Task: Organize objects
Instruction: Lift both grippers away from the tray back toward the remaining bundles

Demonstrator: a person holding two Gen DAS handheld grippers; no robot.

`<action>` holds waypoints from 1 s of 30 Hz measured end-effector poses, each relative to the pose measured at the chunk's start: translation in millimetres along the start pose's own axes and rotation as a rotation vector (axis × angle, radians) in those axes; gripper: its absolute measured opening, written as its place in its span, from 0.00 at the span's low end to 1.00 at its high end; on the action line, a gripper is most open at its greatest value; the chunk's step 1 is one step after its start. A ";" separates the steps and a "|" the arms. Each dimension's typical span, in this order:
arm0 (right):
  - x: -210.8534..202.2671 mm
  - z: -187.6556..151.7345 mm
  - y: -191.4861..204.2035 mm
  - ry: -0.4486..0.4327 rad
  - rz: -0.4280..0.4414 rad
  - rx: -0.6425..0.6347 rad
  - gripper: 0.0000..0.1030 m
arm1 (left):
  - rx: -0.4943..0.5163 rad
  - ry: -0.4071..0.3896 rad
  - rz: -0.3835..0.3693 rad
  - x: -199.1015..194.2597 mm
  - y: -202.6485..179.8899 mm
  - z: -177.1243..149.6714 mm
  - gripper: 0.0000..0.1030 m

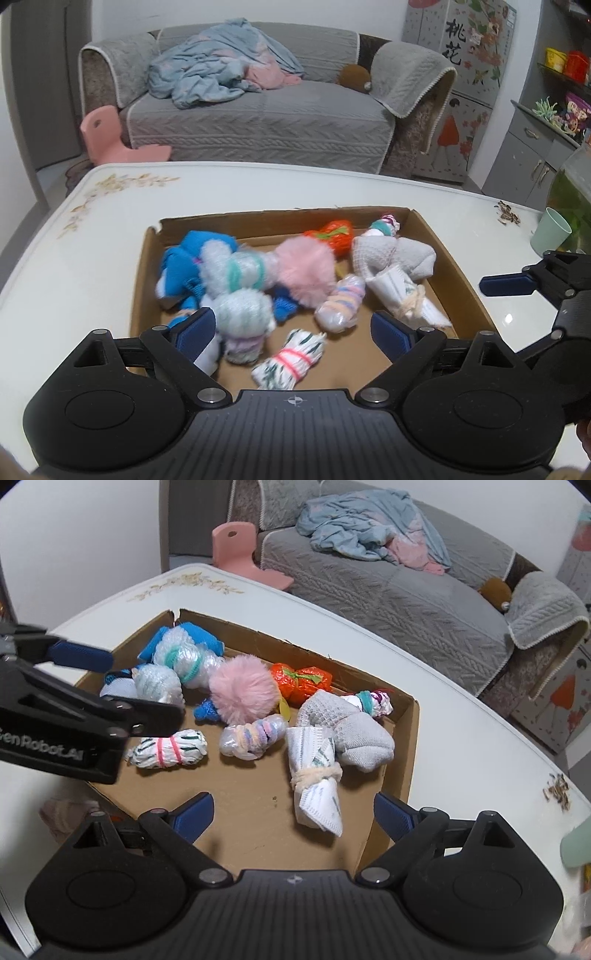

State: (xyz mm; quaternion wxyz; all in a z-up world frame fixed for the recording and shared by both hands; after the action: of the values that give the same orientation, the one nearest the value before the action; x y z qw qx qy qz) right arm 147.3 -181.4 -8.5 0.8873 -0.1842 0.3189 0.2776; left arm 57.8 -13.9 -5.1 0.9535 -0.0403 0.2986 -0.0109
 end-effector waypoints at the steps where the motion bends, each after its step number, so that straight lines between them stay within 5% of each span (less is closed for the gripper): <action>1: -3.0 -0.8 1.4 -0.006 -0.007 0.006 0.91 | 0.003 -0.006 0.003 -3.9 2.3 -1.5 0.92; 15: -54.4 -29.8 32.0 -0.097 0.017 0.094 0.94 | -0.041 -0.060 0.055 -56.4 45.1 -36.8 0.97; 30: -113.2 -139.5 125.8 -0.274 -0.015 0.284 0.98 | 0.008 -0.118 -0.031 -82.8 64.7 -137.7 0.98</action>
State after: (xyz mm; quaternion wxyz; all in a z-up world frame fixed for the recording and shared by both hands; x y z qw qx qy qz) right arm -66.8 -196.3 -53.3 0.9415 -0.0198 0.2296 0.2459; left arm -88.9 44.6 -76.1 0.9692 -0.0416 0.2414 -0.0244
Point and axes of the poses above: each gripper's, at about its wrist camera, not at the fingertips, and x roughly the way its jaws point, y to its left, z to its top, the point moved 1 cm from there along x, roughly the way its jaws point, and after that the axes turned 11 degrees about -y, right-handed, at the moved point
